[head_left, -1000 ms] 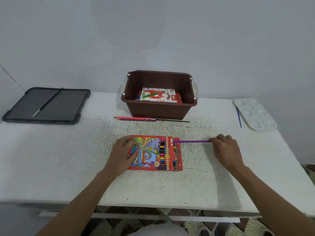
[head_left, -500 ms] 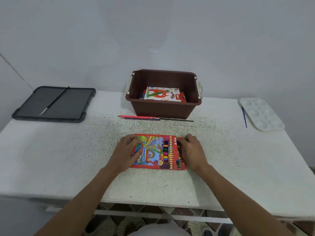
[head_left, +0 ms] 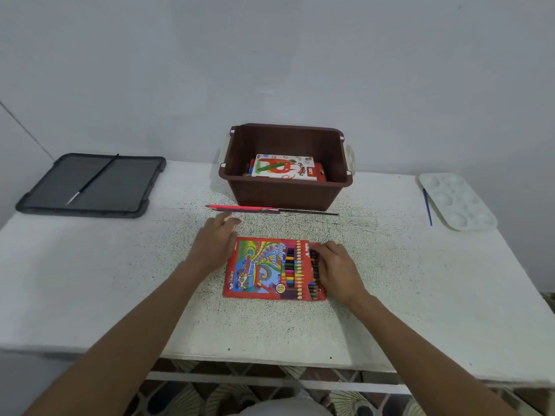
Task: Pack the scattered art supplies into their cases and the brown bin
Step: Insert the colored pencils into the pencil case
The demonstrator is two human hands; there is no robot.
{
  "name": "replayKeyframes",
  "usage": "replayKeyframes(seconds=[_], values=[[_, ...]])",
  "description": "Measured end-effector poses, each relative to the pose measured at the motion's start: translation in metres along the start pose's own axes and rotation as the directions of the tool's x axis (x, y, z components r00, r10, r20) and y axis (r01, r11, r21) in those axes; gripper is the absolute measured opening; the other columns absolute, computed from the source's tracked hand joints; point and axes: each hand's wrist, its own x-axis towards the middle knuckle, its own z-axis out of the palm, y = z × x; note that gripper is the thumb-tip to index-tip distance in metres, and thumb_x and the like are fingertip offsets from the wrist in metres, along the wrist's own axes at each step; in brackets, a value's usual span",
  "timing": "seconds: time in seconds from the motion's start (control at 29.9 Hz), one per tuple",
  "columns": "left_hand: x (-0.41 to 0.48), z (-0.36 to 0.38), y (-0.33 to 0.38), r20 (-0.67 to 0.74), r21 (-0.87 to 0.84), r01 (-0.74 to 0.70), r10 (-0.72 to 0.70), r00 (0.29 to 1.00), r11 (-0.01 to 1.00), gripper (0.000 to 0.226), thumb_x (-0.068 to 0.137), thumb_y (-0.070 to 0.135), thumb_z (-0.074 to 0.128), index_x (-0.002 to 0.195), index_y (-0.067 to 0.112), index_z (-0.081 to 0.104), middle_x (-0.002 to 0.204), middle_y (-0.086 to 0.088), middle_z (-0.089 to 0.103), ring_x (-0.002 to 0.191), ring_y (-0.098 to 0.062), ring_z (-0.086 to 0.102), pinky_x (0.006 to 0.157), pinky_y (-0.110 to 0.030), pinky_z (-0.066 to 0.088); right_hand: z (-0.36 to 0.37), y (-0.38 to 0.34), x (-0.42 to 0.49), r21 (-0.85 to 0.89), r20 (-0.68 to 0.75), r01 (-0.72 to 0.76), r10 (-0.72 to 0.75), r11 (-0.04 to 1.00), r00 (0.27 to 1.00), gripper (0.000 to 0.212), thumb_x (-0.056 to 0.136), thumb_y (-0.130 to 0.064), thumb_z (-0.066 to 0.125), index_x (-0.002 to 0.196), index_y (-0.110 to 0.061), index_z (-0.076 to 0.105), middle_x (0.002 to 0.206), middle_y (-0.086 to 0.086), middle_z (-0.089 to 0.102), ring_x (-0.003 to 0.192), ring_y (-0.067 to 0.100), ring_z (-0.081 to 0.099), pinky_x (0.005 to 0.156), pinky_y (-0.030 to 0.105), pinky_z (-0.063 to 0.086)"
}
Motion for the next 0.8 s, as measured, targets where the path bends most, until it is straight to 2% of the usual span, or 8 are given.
replayKeyframes(seconds=[0.1, 0.2, 0.27, 0.33, 0.47, 0.57, 0.67, 0.8], values=[[0.015, -0.005, 0.003, 0.176, 0.156, 0.048, -0.076, 0.981, 0.987, 0.05, 0.101, 0.02, 0.04, 0.149, 0.013, 0.031, 0.159, -0.015, 0.02, 0.134, -0.038, 0.036, 0.104, -0.054, 0.039, -0.001, 0.0, -0.001, 0.003, 0.005, 0.004, -0.004, 1.0, 1.0, 0.033, 0.093, -0.003, 0.053, 0.126, -0.005, 0.06, 0.107, 0.012, 0.061, 0.094, 0.027, 0.055, 0.08, 0.037, 0.046], [0.021, -0.006, 0.004, 0.264, 0.243, 0.01, -0.076, 0.962, 0.97, 0.057, 0.1, 0.023, 0.038, 0.153, 0.013, 0.02, 0.158, -0.016, 0.022, 0.135, -0.039, 0.034, 0.105, -0.055, 0.038, -0.001, 0.0, -0.002, 0.008, 0.009, 0.025, -0.025, 1.0, 1.0, 0.033, 0.093, -0.004, 0.054, 0.125, -0.005, 0.059, 0.107, 0.011, 0.061, 0.092, 0.027, 0.055, 0.079, 0.038, 0.048], [0.021, -0.004, 0.002, 0.217, 0.235, 0.011, -0.064, 0.974, 0.972, 0.057, 0.099, 0.023, 0.041, 0.152, 0.01, 0.023, 0.149, -0.02, 0.036, 0.129, -0.039, 0.04, 0.101, -0.054, 0.041, -0.001, 0.0, -0.002, 0.009, 0.012, 0.042, -0.042, 0.999, 0.999, 0.032, 0.093, -0.005, 0.055, 0.125, -0.005, 0.059, 0.107, 0.011, 0.061, 0.091, 0.026, 0.055, 0.078, 0.039, 0.049], [0.02, -0.001, 0.0, 0.133, 0.23, 0.017, -0.049, 0.99, 0.973, 0.053, 0.097, 0.022, 0.047, 0.146, 0.004, 0.035, 0.129, -0.023, 0.049, 0.114, -0.038, 0.05, 0.089, -0.052, 0.047, -0.001, 0.001, -0.002, 0.007, 0.009, 0.045, -0.045, 0.999, 0.999, 0.032, 0.093, -0.006, 0.055, 0.125, -0.006, 0.059, 0.107, 0.01, 0.061, 0.09, 0.025, 0.055, 0.078, 0.039, 0.049], [0.015, -0.001, -0.001, 0.043, 0.316, -0.034, 0.021, 0.999, 0.948, 0.031, 0.083, 0.014, 0.072, 0.11, 0.0, 0.065, 0.101, -0.02, 0.059, 0.088, -0.036, 0.06, 0.066, -0.048, 0.055, 0.0, 0.002, -0.002, -0.003, 0.014, 0.038, -0.038, 0.999, 0.999, 0.031, 0.095, -0.008, 0.053, 0.126, -0.007, 0.058, 0.108, 0.008, 0.06, 0.091, 0.023, 0.053, 0.079, 0.039, 0.049], [0.012, -0.004, 0.002, 0.042, 0.346, -0.038, 0.024, 0.999, 0.938, 0.023, 0.085, 0.02, 0.071, 0.101, 0.004, 0.067, 0.099, -0.016, 0.065, 0.089, -0.033, 0.062, 0.07, -0.046, 0.053, 0.0, 0.001, -0.001, -0.001, 0.017, 0.038, -0.038, 0.999, 0.999, 0.03, 0.095, -0.007, 0.054, 0.126, -0.007, 0.058, 0.107, 0.008, 0.06, 0.091, 0.022, 0.053, 0.079, 0.039, 0.049], [0.01, -0.004, -0.002, -0.003, 0.378, -0.092, 0.101, 0.995, 0.921, 0.023, 0.082, 0.02, 0.075, 0.097, 0.006, 0.065, 0.091, -0.012, 0.068, 0.083, -0.031, 0.064, 0.069, -0.044, 0.054, -0.001, 0.001, 0.0, -0.001, 0.024, 0.033, -0.033, 0.999, 0.999, 0.03, 0.095, -0.007, 0.052, 0.125, -0.007, 0.058, 0.106, 0.008, 0.06, 0.091, 0.024, 0.054, 0.079, 0.039, 0.049], [0.007, -0.008, 0.007, -0.181, 0.239, -0.228, 0.274, 0.945, 0.944, 0.016, 0.084, 0.013, 0.073, 0.096, 0.006, 0.064, 0.084, -0.007, 0.066, 0.071, -0.023, 0.062, 0.058, -0.033, 0.051, -0.003, -0.001, 0.0, 0.003, 0.032, 0.025, -0.025, 1.0, 0.999, 0.031, 0.094, -0.006, 0.052, 0.124, -0.007, 0.059, 0.106, 0.009, 0.061, 0.092, 0.026, 0.054, 0.081, 0.039, 0.048]])
